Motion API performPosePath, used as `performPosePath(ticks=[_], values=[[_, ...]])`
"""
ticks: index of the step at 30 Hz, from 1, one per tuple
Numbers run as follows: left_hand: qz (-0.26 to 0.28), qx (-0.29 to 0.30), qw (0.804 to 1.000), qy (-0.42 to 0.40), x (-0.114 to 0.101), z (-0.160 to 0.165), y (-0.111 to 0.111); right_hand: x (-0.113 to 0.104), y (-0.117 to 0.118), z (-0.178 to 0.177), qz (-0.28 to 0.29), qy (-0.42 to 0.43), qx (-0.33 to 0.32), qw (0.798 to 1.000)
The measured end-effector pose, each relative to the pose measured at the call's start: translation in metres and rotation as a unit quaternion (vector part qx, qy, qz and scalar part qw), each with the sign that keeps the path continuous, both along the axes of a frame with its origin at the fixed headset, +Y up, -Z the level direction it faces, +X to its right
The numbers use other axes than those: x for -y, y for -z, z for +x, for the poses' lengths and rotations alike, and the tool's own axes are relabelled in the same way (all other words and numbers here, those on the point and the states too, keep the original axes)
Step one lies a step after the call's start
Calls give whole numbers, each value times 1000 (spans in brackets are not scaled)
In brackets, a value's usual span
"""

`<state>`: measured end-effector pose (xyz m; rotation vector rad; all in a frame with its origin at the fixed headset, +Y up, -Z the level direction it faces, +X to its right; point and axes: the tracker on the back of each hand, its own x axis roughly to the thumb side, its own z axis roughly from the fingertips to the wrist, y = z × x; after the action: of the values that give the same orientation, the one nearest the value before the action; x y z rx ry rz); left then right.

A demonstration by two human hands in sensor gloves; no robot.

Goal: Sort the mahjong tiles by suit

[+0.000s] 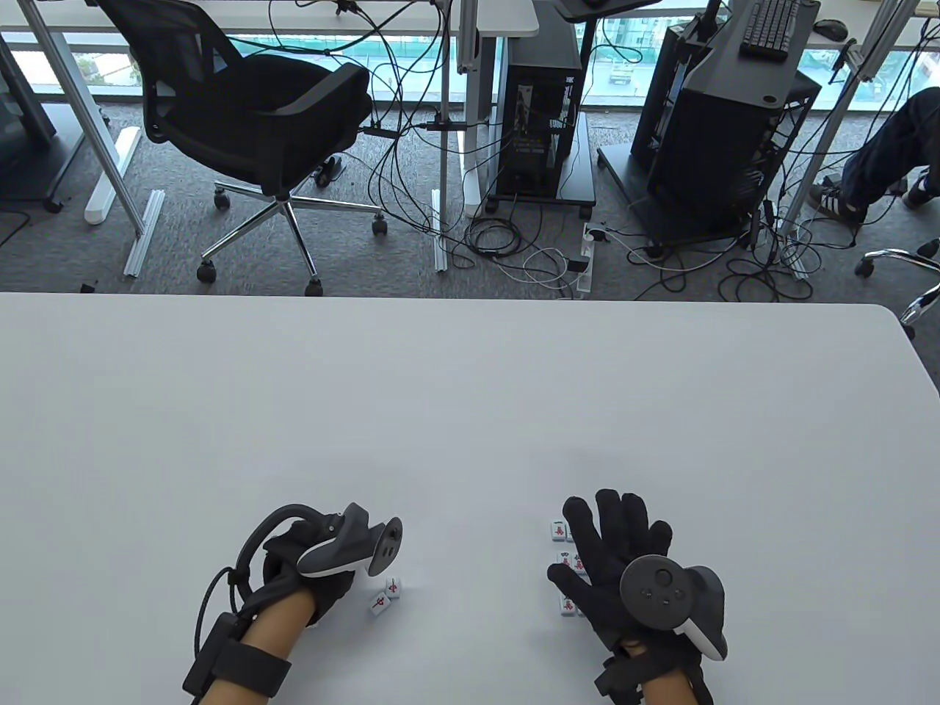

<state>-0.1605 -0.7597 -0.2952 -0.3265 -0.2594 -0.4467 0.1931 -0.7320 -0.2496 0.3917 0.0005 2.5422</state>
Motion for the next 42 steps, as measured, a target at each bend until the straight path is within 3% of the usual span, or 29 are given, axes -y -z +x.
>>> performPosePath(ticks=[9, 13, 18, 24, 33, 42], values=[[1, -8, 1000, -3, -4, -4, -3, 0, 0, -1, -2, -3, 0, 1000], [34, 27, 999, -20, -15, 8, -9, 0, 0, -1, -1, -2, 1, 1000], [32, 83, 996, -21, -20, 28, -25, 0, 0, -1, -2, 0, 0, 1000], [5, 83, 996, -15, -12, 36, -37, 0, 0, -1, -3, 1, -1, 1000], [36, 60, 997, -14, -2, 38, -30, 0, 0, -2, -2, -2, -3, 1000], [47, 63, 997, -28, -7, 28, -33, 0, 0, -2, -2, 0, -4, 1000]])
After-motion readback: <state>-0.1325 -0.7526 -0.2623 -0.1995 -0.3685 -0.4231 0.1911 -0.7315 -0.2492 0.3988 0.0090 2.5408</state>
